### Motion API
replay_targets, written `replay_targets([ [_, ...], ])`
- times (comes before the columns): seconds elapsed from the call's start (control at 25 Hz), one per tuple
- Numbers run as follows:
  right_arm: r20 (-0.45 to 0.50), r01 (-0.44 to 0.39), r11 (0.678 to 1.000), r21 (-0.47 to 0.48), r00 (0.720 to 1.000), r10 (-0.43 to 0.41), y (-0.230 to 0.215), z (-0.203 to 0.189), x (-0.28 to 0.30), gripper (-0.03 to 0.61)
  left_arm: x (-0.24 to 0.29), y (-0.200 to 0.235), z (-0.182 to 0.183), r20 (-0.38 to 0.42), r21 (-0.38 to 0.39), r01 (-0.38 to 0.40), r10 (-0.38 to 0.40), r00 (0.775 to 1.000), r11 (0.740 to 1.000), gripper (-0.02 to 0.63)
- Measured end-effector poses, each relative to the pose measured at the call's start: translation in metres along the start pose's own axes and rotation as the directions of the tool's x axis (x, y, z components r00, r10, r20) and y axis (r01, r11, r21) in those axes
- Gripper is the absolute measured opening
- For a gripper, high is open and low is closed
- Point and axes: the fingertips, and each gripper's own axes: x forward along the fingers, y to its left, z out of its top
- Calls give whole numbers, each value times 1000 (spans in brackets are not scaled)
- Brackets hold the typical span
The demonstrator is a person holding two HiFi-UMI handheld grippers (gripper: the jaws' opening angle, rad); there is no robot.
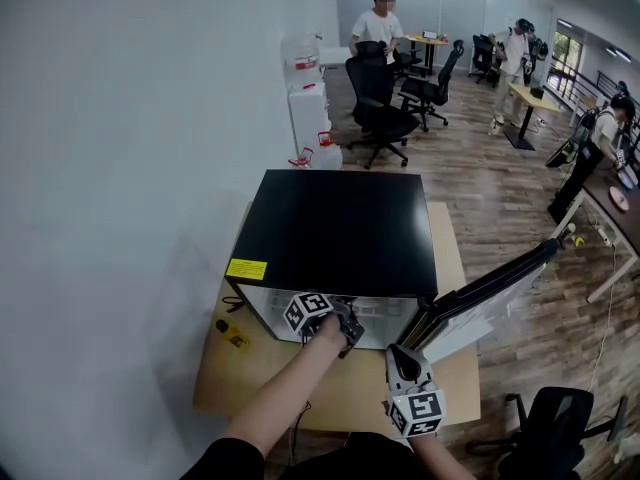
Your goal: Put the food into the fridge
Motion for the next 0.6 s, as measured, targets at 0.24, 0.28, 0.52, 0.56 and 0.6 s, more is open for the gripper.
replay_targets([
  [0.24,1,1,1000,3,1000,-1,14,-5,-11,60,-3,-5,13,93,83,-2,-6,996,997,56],
  [0.28,7,-4,1000,9,1000,4,18,-5,-14,60,-3,-7,13,92,111,1,-12,996,994,81],
  [0.52,38,-46,999,18,998,45,46,-6,-36,60,-3,-14,10,75,355,-80,57,996,931,138],
  [0.56,34,-42,999,18,999,42,48,-8,-40,60,-3,-13,8,74,417,-109,86,994,903,140],
  [0.6,31,-37,999,19,999,36,48,-10,-44,60,-3,-12,6,75,476,-138,116,990,869,140],
])
